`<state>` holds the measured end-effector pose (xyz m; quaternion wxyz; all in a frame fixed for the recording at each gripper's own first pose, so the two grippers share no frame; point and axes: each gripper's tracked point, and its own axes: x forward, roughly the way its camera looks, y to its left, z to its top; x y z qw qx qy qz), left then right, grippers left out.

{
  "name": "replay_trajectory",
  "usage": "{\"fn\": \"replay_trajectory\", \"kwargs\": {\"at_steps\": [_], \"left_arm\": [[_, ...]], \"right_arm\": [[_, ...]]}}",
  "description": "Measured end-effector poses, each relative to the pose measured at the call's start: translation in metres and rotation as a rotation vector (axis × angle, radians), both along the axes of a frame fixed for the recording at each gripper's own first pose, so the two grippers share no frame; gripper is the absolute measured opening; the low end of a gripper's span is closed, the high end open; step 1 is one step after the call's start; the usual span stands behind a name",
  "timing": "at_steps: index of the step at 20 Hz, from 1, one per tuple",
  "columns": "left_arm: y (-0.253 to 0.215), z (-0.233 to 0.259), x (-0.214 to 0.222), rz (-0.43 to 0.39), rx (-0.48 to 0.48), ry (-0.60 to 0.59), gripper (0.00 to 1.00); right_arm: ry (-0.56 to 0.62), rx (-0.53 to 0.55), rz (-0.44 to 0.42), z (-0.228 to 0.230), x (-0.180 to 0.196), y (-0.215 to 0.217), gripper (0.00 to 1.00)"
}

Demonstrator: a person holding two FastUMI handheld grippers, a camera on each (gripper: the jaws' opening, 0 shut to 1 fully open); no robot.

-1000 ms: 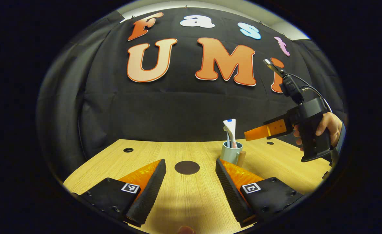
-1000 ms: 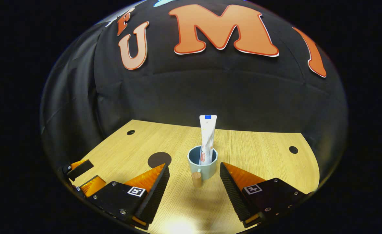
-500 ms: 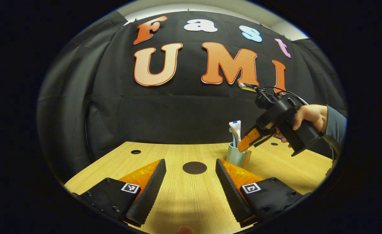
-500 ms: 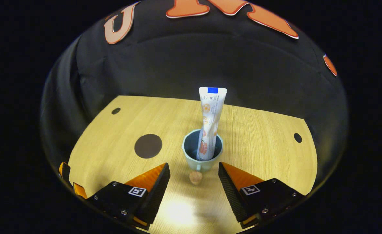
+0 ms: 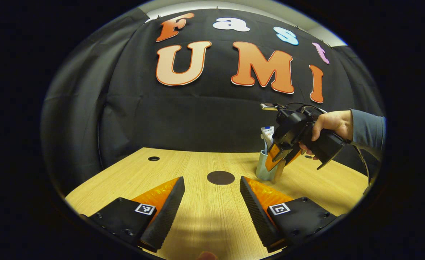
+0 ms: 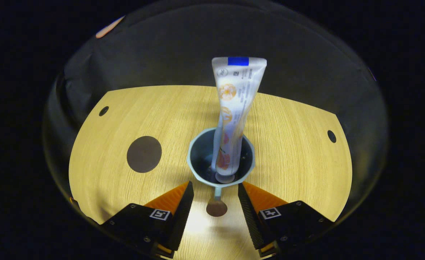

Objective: Put the toothbrush and toothpaste on the desktop into the cup, then pick up the cup and place it on the coaster on the desktop.

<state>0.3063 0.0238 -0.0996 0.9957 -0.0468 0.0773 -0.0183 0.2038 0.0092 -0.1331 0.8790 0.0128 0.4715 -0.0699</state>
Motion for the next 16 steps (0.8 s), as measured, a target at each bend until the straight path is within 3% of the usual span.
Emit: {"fn": "replay_trajectory", "kwargs": {"at_steps": [2,5,6,8,9,16], "left_arm": [[-0.001,-0.007,0.000,0.001,-0.009,0.018,0.98],[0.002,-0.012,-0.001,0.008,-0.019,0.028,0.98],[0.003,-0.013,-0.001,0.012,-0.022,0.031,0.98],[0.004,-0.017,-0.002,0.015,-0.030,0.041,0.98],[0.004,-0.018,-0.002,0.015,-0.036,0.044,0.98],[0.005,-0.022,-0.006,0.036,-0.059,0.051,0.98]], "right_arm": [[0.039,0.005,-0.034,-0.012,-0.001,-0.002,0.70],[0.067,0.004,-0.060,-0.021,-0.001,-0.002,0.53],[0.069,0.001,-0.062,-0.023,-0.001,-0.002,0.55],[0.088,0.032,-0.087,-0.024,-0.005,0.000,0.46],[0.089,0.031,-0.085,-0.024,-0.002,0.000,0.30],[0.044,0.017,0.007,-0.022,0.005,0.016,0.25]]}}
